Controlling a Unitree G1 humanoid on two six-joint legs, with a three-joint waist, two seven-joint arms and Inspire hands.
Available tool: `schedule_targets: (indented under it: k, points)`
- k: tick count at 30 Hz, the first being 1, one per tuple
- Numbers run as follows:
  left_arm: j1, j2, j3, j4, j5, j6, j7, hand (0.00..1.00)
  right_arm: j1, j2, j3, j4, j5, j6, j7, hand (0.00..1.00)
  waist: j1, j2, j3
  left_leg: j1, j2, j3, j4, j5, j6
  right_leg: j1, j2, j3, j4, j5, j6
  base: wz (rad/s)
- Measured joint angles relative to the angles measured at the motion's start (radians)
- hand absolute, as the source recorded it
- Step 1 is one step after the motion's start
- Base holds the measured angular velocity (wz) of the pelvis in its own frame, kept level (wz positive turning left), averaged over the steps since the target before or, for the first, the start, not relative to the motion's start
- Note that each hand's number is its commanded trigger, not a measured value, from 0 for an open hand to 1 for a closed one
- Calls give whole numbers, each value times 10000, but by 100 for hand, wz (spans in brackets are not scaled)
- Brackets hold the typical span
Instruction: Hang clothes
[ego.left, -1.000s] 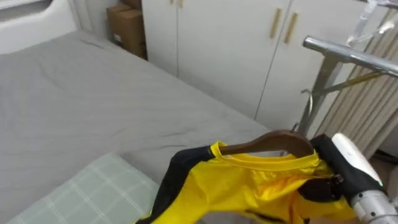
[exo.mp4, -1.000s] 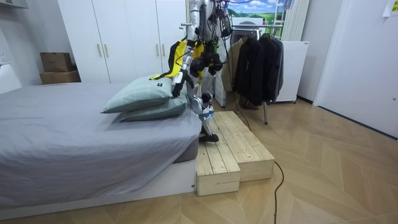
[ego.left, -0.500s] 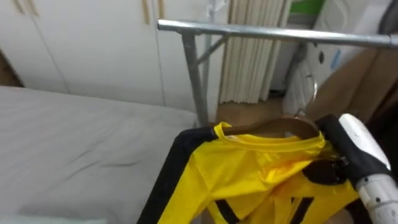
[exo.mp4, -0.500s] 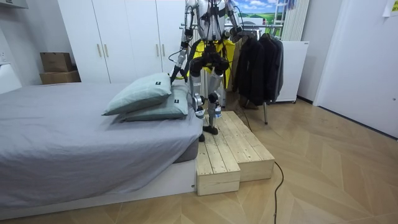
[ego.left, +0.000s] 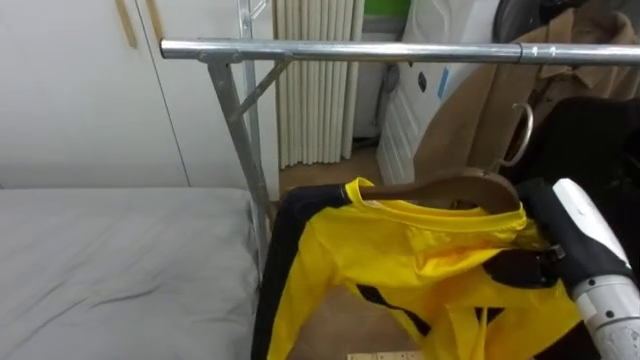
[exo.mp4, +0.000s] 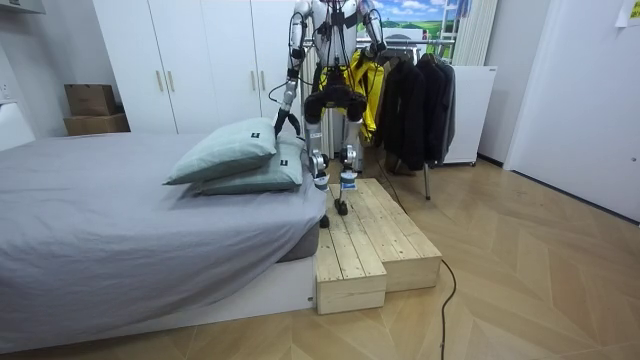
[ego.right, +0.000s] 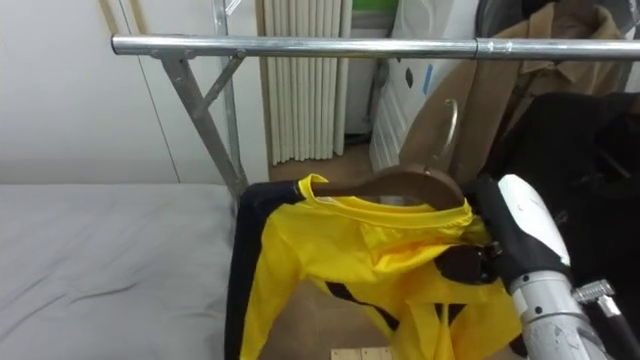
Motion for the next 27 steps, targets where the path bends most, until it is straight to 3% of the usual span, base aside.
schedule_targets:
  k: [4, 14, 27]
  points:
    - [-32, 0, -4, -150, 10, 0, 1, 0, -1, -2, 1, 1, 462, -1, 120, 100, 37, -59, 33, -18, 14, -23, -10, -21, -22, -3, 17, -16, -15, -5, -3, 1]
    - [46, -9, -3, -181, 7, -1, 49, 0, -45, 0, 23, -1, 914, -12, 543, 100, 81, -123, 6, 42, 18, -29, -41, -39, -21, 45, 19, -64, -18, -1, -3, 0]
    - [213, -13, 0, -148, -43, -156, 84, 0, -343, -13, 24, 76, 1731, -12, 1221, 100, 265, -56, 11, 214, 99, -110, -84, -47, -39, 385, 54, -213, -364, 76, -40, 1]
